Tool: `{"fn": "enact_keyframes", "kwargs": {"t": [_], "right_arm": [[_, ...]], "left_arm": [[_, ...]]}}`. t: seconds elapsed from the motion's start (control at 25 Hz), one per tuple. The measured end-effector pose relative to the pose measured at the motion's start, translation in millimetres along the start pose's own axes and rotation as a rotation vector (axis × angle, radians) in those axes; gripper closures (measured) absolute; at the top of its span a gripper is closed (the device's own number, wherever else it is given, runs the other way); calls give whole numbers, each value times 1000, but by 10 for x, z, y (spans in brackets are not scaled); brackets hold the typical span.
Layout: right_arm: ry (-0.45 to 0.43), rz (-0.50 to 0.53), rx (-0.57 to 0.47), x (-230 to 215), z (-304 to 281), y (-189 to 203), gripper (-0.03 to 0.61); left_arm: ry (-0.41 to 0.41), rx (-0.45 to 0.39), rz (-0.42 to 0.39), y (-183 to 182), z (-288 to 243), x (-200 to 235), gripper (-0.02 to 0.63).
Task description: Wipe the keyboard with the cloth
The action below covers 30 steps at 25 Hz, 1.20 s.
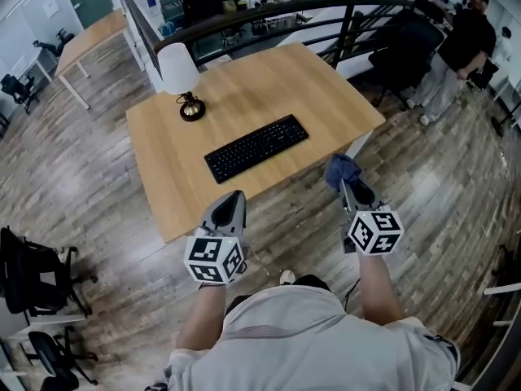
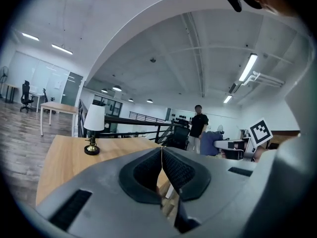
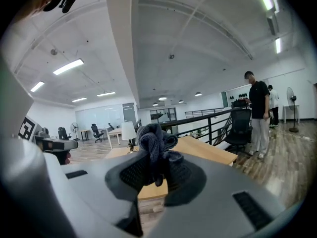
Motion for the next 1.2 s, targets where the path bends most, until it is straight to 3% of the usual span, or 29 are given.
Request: {"fn": "enact_keyframes", "kwargs": {"t": [0.28, 0.44, 0.56, 0.76, 0.96, 1.2], "right_arm": [[-93, -15, 38, -220, -685, 74, 460], [-178, -38, 74, 16, -1125, 198, 460], [-193, -21, 99, 143, -1453, 209, 460], [-198, 35, 98, 288, -1957, 30, 460], [-262, 68, 90, 553, -2463, -171, 459], [-348, 74, 182, 859, -2948, 122, 459]], "left_arm": [[-88, 0, -4, -3, -361, 140, 598], [-139, 20, 15, 8, -458, 424, 598], [-145, 11, 27, -32, -560, 712, 598], [-139, -34, 18, -155, -813, 1190, 598], [-172, -42, 20, -253, -953, 1616, 598], [-270, -17, 62, -204, -926, 2036, 598]]}}
Point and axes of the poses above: the fingertips, and each gripper's own axes: z backward along the fingers, x to its left, y out of its underside, the point moved 6 cm from there along z, backward along the fingers, and after that the axes turned 6 degrees about -x, right-handed, at the moved point
